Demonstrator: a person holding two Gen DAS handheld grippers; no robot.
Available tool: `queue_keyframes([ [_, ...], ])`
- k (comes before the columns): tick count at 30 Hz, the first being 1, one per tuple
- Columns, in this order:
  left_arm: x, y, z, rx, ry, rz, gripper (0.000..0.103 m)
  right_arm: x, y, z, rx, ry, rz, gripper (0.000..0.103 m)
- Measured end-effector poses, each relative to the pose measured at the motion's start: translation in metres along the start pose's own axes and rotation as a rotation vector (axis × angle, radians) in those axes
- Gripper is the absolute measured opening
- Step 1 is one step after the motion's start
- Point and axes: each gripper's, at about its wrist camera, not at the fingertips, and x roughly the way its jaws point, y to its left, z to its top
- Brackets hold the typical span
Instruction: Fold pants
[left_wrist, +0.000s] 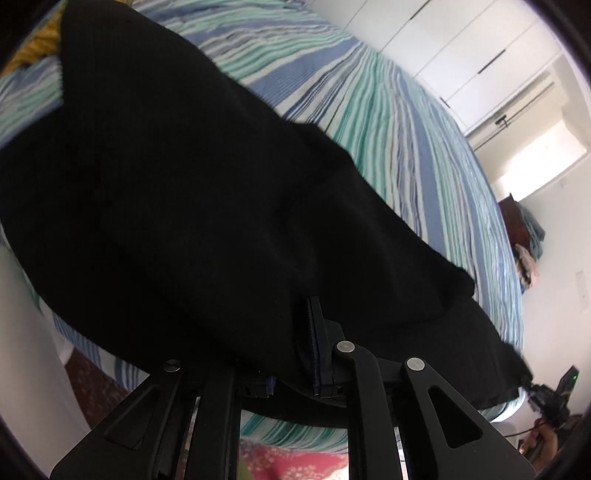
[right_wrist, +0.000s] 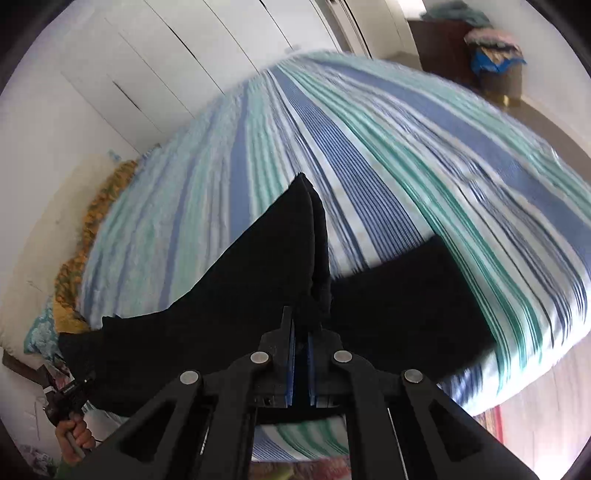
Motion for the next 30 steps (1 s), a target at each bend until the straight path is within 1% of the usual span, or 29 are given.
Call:
queue_keyframes([
  [1,0.001,0.001,0.002,-0.021,0.003,-0.023,0.012,0.011,-0.013,-0.005,0.016,0.057,-0.035,0.006],
  [2,-0.004,-0.001,0.006,-0.021,0.001,-0.034,0.012,0.018,-0.022,-0.011,0.030,0.093,-0.068,0.006],
  [3,-0.008,-0.005,0.008,-0.010,-0.009,-0.039,0.012,0.022,-0.029,-0.014,0.045,0.107,-0.077,0.006],
  [4,-0.011,-0.010,0.006,0.010,-0.021,-0.037,0.012,0.022,-0.035,-0.016,0.066,0.109,-0.069,0.006],
  [6,-0.016,-0.014,0.002,0.028,-0.022,-0.035,0.012,0.018,-0.040,-0.017,0.099,0.083,-0.066,0.006],
  [8,-0.012,-0.015,-0.003,0.031,-0.008,-0.031,0.013,0.016,-0.043,-0.016,0.113,0.065,-0.102,0.006],
  [11,0.000,-0.019,-0.005,0.048,0.022,-0.012,0.016,0.016,-0.049,-0.015,0.146,0.066,-0.147,0.006],
  [18,-0.004,-0.032,-0.012,0.091,0.037,-0.040,0.017,-0.002,-0.060,-0.018,0.233,0.006,-0.201,0.006],
  [19,0.004,-0.040,-0.007,0.091,0.042,-0.041,0.017,-0.004,-0.061,-0.018,0.237,-0.004,-0.214,0.006],
  [22,0.002,-0.037,-0.001,0.088,0.053,-0.051,0.017,-0.009,-0.065,-0.018,0.250,-0.019,-0.241,0.006],
  [25,0.003,-0.039,0.005,0.094,0.052,-0.049,0.022,-0.009,-0.067,-0.019,0.265,-0.027,-0.253,0.006],
  [26,0.003,-0.039,0.004,0.092,0.051,-0.049,0.022,-0.009,-0.068,-0.019,0.266,-0.026,-0.258,0.006],
  [29,0.002,-0.034,0.004,0.084,0.048,-0.060,0.021,-0.007,-0.066,-0.017,0.258,-0.023,-0.272,0.006],
  [30,0.002,-0.033,0.003,0.088,0.043,-0.062,0.012,-0.006,-0.065,-0.017,0.254,-0.021,-0.278,0.006],
])
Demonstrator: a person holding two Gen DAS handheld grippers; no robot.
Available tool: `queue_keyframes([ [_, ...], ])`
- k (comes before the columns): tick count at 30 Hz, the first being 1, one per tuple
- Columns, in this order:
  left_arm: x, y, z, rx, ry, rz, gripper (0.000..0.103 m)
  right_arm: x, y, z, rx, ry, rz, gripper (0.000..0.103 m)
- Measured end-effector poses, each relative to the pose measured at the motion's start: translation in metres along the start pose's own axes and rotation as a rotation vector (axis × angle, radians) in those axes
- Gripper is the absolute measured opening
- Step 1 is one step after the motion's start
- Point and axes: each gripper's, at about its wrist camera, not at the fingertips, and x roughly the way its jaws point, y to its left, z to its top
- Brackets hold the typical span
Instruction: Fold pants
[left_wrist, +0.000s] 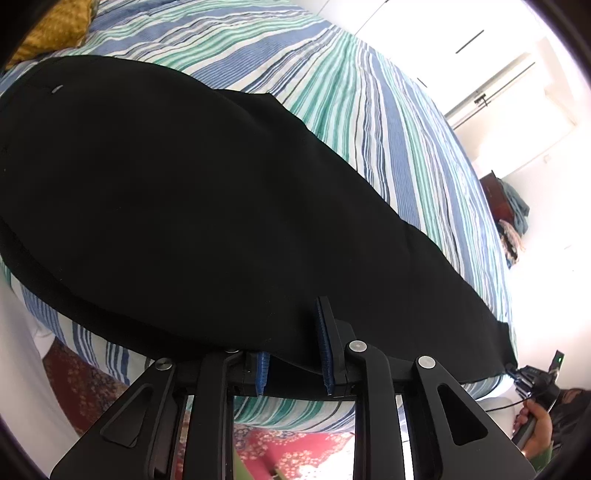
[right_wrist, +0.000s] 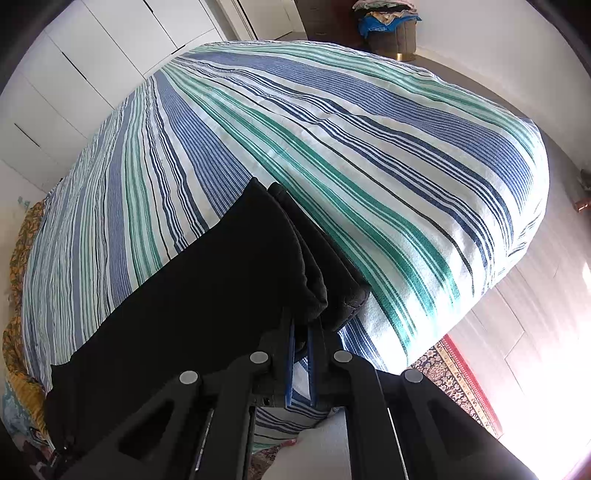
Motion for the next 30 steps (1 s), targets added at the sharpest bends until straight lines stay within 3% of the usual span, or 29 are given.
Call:
queue_keyframes([
  [3,-0.004,0.008,-0.006,0.003,0.001,-0.007,0.005,0.002,0.002,0.000,-0.008,0.001,-0.011,0.006],
  [9,-0.011,0.001,-0.014,0.075,-0.015,0.052,0.003,0.004,0.004,-0.001,-0.004,0.002,-0.009,0.006],
  [14,-0.006,0.006,-0.012,0.066,0.012,0.068,0.004,0.004,0.004,-0.001,-0.004,0.001,-0.008,0.006],
  [18,-0.006,0.010,-0.010,0.048,0.019,0.075,0.012,0.004,0.004,-0.001,-0.004,0.002,-0.008,0.006],
  [21,-0.014,0.018,-0.008,0.011,0.002,0.065,0.023,0.004,0.005,-0.001,-0.009,0.003,-0.012,0.006],
  [26,-0.026,0.046,-0.004,-0.139,-0.043,0.002,0.023,0.005,0.006,-0.002,-0.011,0.003,-0.014,0.007],
  [27,-0.027,0.051,-0.003,-0.156,-0.044,-0.008,0.022,0.005,0.006,-0.002,-0.014,0.003,-0.015,0.007],
  [28,-0.028,0.055,-0.004,-0.170,-0.043,-0.015,0.012,0.005,0.007,-0.002,-0.017,0.003,-0.018,0.007],
  [30,-0.029,0.063,-0.006,-0.178,-0.037,-0.016,0.003,0.006,0.008,-0.002,-0.020,0.004,-0.023,0.007],
])
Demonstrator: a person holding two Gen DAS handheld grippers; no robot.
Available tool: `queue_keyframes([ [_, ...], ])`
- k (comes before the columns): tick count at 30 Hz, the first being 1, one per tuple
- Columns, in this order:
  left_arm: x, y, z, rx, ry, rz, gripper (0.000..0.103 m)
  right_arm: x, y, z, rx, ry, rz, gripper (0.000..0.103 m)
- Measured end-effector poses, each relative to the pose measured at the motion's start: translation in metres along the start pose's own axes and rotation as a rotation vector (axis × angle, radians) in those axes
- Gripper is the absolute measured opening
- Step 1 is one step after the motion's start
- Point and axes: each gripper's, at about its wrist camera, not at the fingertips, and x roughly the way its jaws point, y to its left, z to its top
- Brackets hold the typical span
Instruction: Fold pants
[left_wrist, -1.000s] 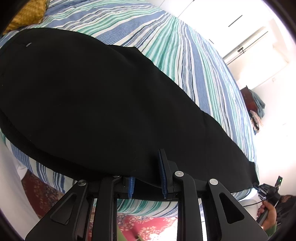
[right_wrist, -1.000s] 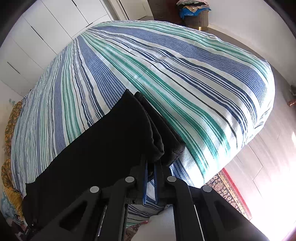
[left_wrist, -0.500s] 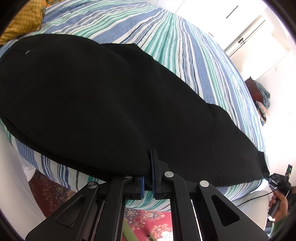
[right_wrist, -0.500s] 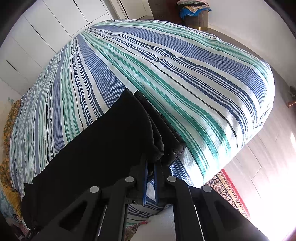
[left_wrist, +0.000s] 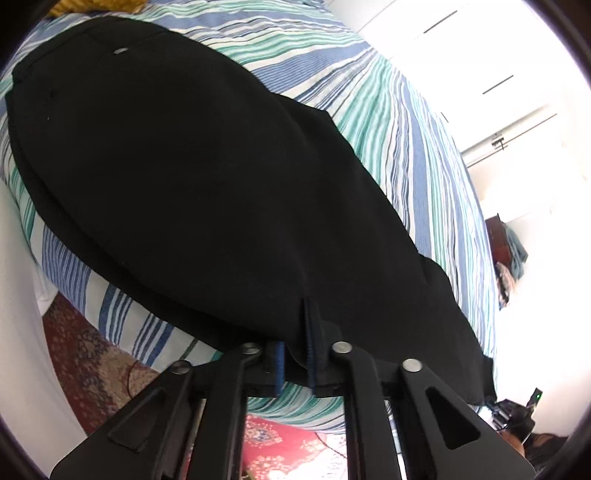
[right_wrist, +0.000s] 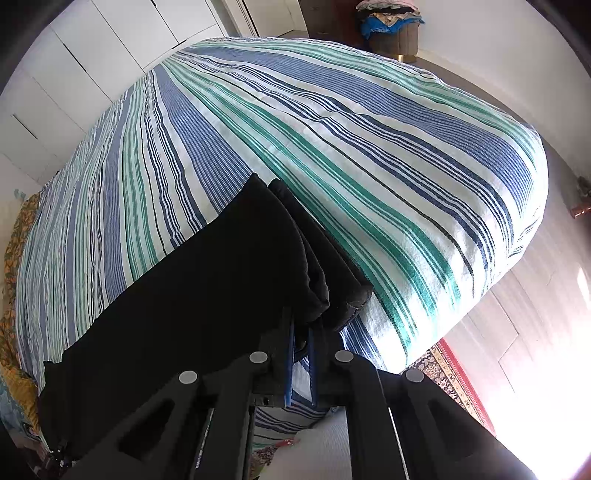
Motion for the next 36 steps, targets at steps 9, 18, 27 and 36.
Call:
queue_keyframes([
  [9,-0.005,-0.006,-0.008,0.077,0.003,0.100,0.004,0.001,0.002,0.000,-0.001,0.002,-0.002,0.007],
  [18,-0.033,-0.013,-0.020,0.091,0.054,0.253,0.082,-0.026,-0.002,-0.007,-0.012,-0.095,0.015,0.079],
  [27,-0.111,-0.062,0.011,0.337,-0.294,0.178,0.099,-0.105,0.015,-0.051,-0.009,-0.415,-0.012,0.089],
  [36,-0.015,-0.029,0.056,0.296,-0.249,0.347,0.090,-0.077,0.141,-0.073,-0.327,-0.371,0.178,0.091],
])
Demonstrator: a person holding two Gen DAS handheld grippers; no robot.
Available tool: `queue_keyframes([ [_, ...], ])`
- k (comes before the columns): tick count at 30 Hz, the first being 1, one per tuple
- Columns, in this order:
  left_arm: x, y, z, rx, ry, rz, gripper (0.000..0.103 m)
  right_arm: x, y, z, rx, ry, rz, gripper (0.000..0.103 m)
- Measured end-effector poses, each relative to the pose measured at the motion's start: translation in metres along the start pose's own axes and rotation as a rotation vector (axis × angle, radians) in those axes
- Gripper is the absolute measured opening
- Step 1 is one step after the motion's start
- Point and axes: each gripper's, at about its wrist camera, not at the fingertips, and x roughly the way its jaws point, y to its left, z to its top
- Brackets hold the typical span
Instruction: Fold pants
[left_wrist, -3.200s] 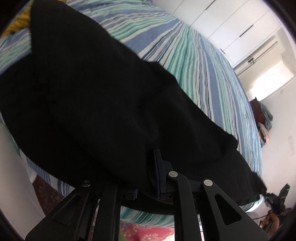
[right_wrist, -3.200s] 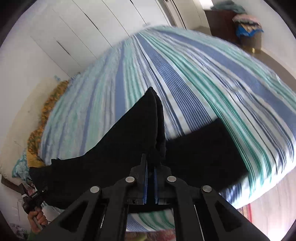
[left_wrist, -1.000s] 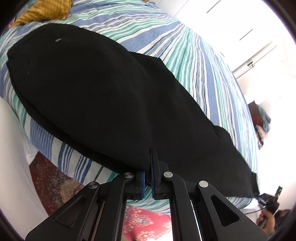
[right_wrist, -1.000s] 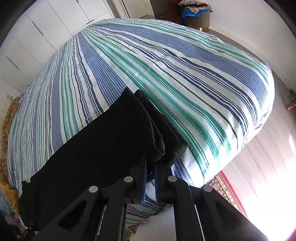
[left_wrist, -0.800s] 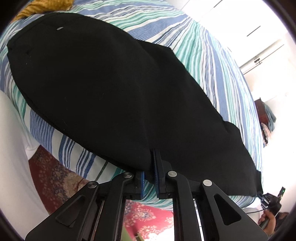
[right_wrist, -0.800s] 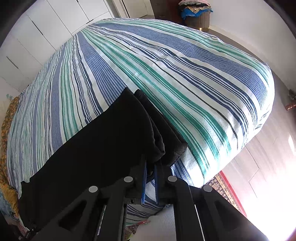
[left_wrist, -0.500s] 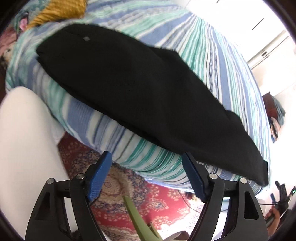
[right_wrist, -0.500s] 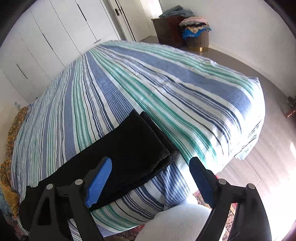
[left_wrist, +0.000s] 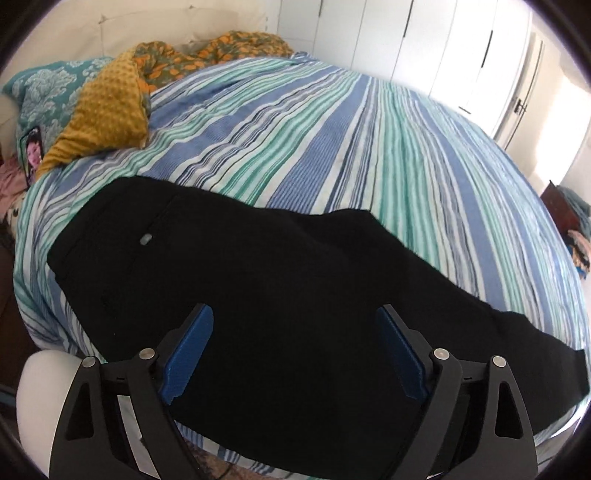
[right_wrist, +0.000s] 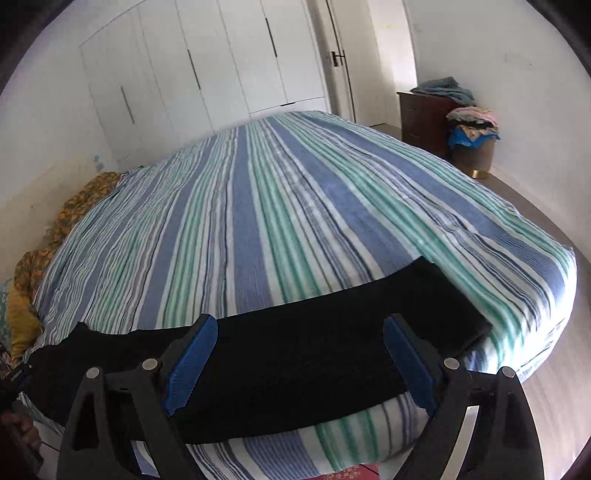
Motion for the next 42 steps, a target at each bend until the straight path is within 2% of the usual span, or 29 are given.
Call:
queue_keyframes([
  [2,0.001,0.003,-0.018,0.011,0.009,0.025,0.091,0.009,0.015,-0.008,-0.015,0.003,0.034,0.091],
  [5,0.012,0.001,-0.030,0.051,0.064,0.069,0.091,0.027,0.027,-0.021,-0.041,0.025,0.054,0.091],
  [8,0.019,-0.004,-0.033,0.073,0.081,0.100,0.096,0.064,0.025,-0.039,-0.067,0.155,0.020,0.091],
  [10,0.024,-0.009,-0.036,0.096,0.095,0.122,0.098,0.089,0.012,-0.054,-0.010,0.276,0.019,0.091],
  [11,0.027,-0.009,-0.036,0.102,0.098,0.129,0.099,0.096,0.005,-0.059,0.018,0.307,0.022,0.091],
  [16,0.026,-0.009,-0.036,0.089,0.108,0.124,0.100,0.097,0.000,-0.063,0.030,0.300,0.042,0.094],
  [20,0.018,-0.009,-0.036,0.080,0.112,0.150,0.098,0.100,0.009,-0.067,-0.010,0.302,0.028,0.102],
  [22,0.001,-0.014,-0.033,0.081,0.081,0.148,0.098,0.102,0.013,-0.067,-0.037,0.305,0.011,0.103],
  [25,-0.020,-0.029,-0.019,0.130,-0.012,0.099,0.098,0.103,0.014,-0.069,-0.042,0.300,-0.001,0.103],
  [27,-0.017,-0.032,-0.003,0.142,-0.029,0.055,0.098,0.103,0.013,-0.068,-0.037,0.297,0.000,0.103],
  [29,0.003,-0.021,0.019,0.118,-0.010,0.035,0.098,0.102,0.013,-0.069,-0.040,0.294,-0.004,0.103],
  [30,0.016,-0.012,0.026,0.096,0.009,0.050,0.098,0.103,0.013,-0.069,-0.042,0.292,-0.007,0.103],
  [32,0.053,0.020,0.034,0.013,0.087,0.154,0.098,0.102,0.014,-0.069,-0.047,0.291,-0.009,0.103],
  [33,0.069,0.037,0.033,-0.033,0.131,0.182,0.098,0.101,0.013,-0.069,-0.047,0.290,-0.008,0.103],
  [34,0.080,0.051,0.031,-0.070,0.162,0.151,0.098,0.101,0.013,-0.069,-0.046,0.288,-0.006,0.103],
  [35,0.080,0.052,0.030,-0.065,0.158,0.137,0.098,0.102,0.013,-0.069,-0.045,0.288,-0.004,0.103],
  [38,0.070,0.033,0.033,0.016,0.157,0.167,0.097,0.102,0.014,-0.068,-0.057,0.290,-0.008,0.103],
  [42,0.048,0.024,0.041,-0.042,0.121,0.062,0.097,0.105,0.015,-0.067,-0.053,0.291,-0.015,0.103],
])
